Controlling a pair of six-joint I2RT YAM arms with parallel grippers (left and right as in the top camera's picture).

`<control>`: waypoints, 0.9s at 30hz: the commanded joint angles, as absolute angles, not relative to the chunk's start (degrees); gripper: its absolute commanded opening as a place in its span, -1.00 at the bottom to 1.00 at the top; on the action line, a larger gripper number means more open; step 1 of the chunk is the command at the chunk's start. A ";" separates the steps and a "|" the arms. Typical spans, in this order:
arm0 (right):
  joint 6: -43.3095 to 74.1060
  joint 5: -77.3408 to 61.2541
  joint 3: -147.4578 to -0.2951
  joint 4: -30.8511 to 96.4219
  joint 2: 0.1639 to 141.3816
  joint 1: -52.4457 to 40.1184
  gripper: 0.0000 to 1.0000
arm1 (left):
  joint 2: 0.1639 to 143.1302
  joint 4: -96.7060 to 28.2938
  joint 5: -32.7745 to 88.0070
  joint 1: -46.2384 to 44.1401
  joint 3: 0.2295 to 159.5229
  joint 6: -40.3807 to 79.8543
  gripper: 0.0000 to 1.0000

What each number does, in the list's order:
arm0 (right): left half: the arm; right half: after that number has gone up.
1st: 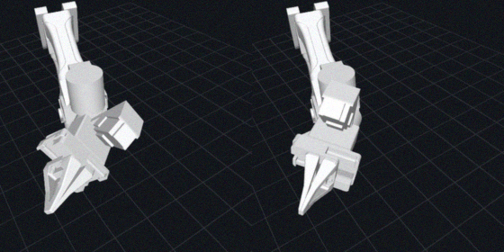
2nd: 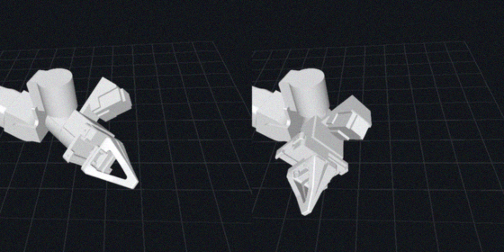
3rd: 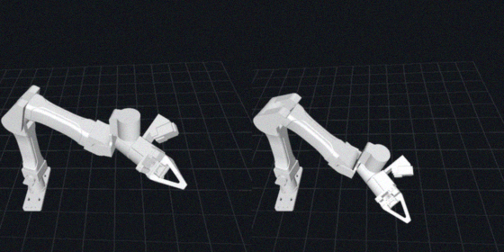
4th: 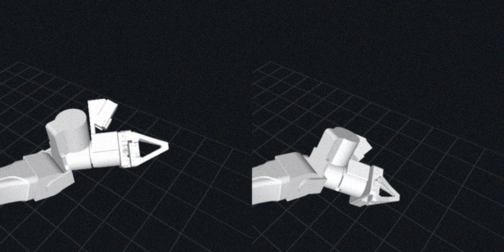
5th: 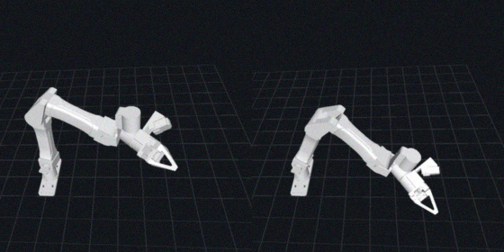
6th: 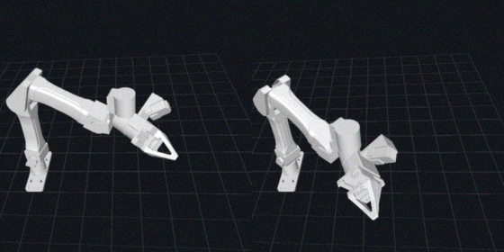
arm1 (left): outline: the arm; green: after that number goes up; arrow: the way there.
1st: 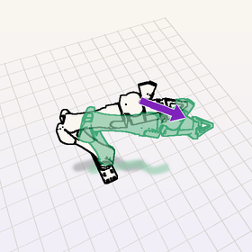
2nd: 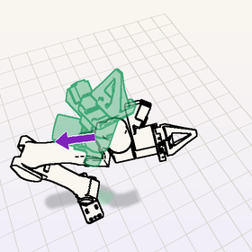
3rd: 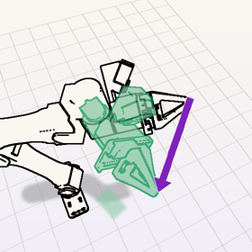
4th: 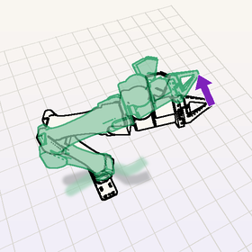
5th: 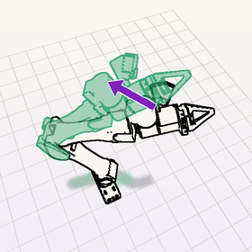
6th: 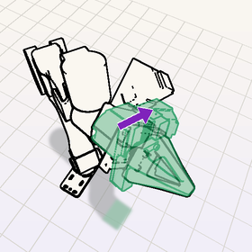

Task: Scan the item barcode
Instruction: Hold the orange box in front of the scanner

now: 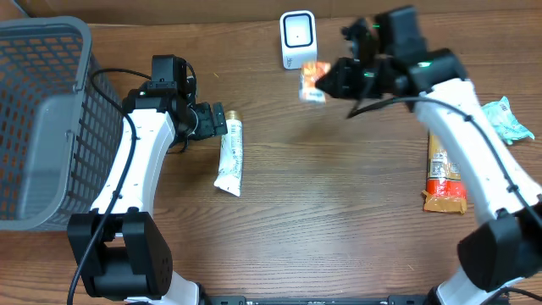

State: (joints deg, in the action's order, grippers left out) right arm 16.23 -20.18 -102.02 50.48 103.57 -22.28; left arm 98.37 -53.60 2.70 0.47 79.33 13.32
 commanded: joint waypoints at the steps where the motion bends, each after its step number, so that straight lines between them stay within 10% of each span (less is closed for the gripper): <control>1: 9.19 14.92 -110.00 47.09 105.34 -28.21 -0.93 | 97.86 -53.63 2.33 0.36 79.96 12.25 1.00; 14: -49.32 29.95 -110.74 9.69 126.91 -30.26 -0.93 | 97.86 -53.63 2.33 0.36 79.96 12.25 0.99; 27: -57.25 28.56 -110.69 3.25 135.79 -30.26 -0.93 | 97.86 -53.63 2.33 0.36 79.96 12.25 0.99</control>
